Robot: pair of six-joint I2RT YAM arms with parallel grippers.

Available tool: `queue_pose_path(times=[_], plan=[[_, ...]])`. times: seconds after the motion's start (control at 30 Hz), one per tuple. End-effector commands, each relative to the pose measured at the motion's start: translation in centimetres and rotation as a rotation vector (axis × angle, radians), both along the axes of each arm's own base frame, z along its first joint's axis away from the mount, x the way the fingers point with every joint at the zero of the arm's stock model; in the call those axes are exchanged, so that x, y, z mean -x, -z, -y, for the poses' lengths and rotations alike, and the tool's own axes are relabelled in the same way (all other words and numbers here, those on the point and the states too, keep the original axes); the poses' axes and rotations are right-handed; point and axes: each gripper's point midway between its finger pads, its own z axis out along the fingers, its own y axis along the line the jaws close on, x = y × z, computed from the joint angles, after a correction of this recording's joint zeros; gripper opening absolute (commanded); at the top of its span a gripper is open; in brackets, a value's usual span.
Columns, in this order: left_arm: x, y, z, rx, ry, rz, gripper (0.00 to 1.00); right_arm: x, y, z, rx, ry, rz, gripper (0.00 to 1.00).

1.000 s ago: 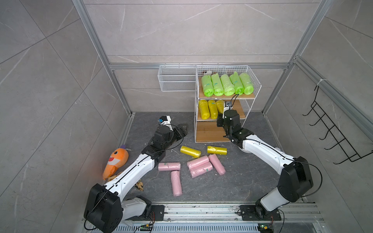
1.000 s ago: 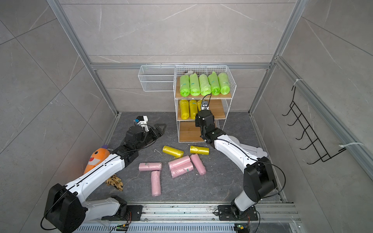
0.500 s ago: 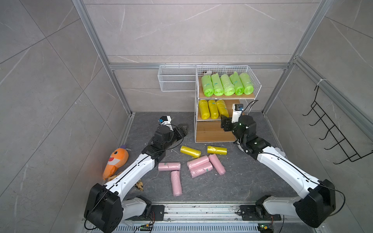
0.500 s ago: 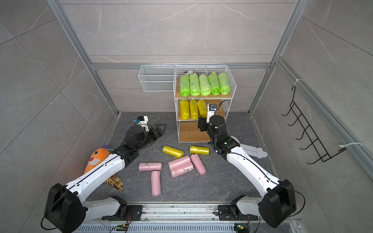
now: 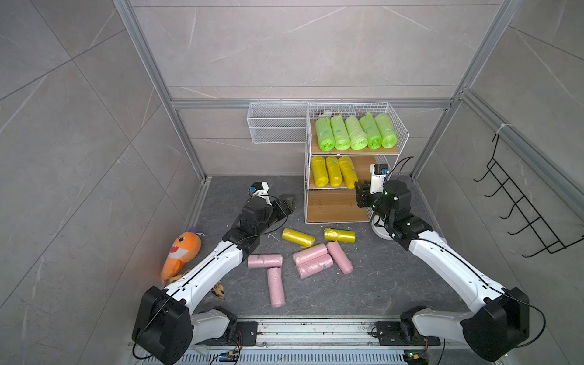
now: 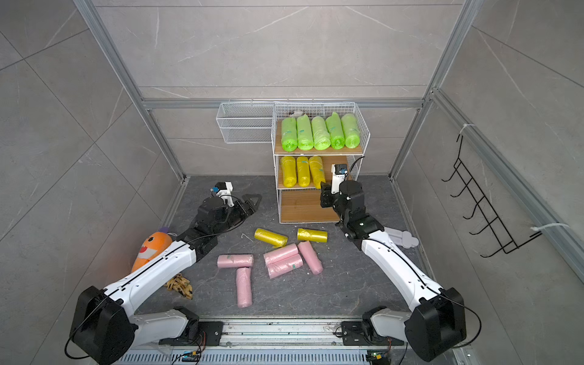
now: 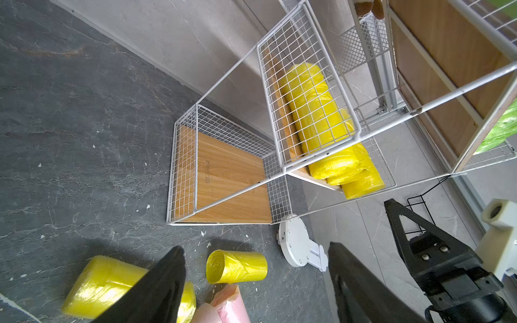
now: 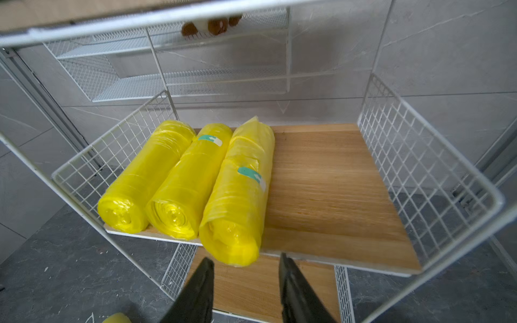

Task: Sort the rolls of trash bags by color and place them on the shelf
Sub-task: Place the roll of trash bags on the shelf.

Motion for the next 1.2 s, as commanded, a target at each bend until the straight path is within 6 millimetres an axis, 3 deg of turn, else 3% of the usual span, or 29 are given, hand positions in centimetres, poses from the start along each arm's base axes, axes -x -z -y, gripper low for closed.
queue_pose_path(times=[0.0, 0.67, 0.93, 1.17], plan=[[0.4, -1.5, 0.4, 0.036, 0.019, 0.039, 0.83, -0.9, 0.1, -0.6, -0.032, -0.026, -0.008, 0.40], [0.3, 0.3, 0.3, -0.010, 0.017, 0.009, 0.83, -4.6, 0.9, -1.8, -0.072, -0.038, -0.010, 0.35], [-0.1, 4.0, 0.4, -0.088, 0.026, -0.064, 0.84, -5.2, 1.1, -2.1, -0.086, -0.040, -0.013, 0.38], [-0.4, 8.9, -0.4, -0.177, -0.013, -0.162, 0.84, -2.7, -0.8, -1.0, -0.115, -0.031, 0.024, 0.50]])
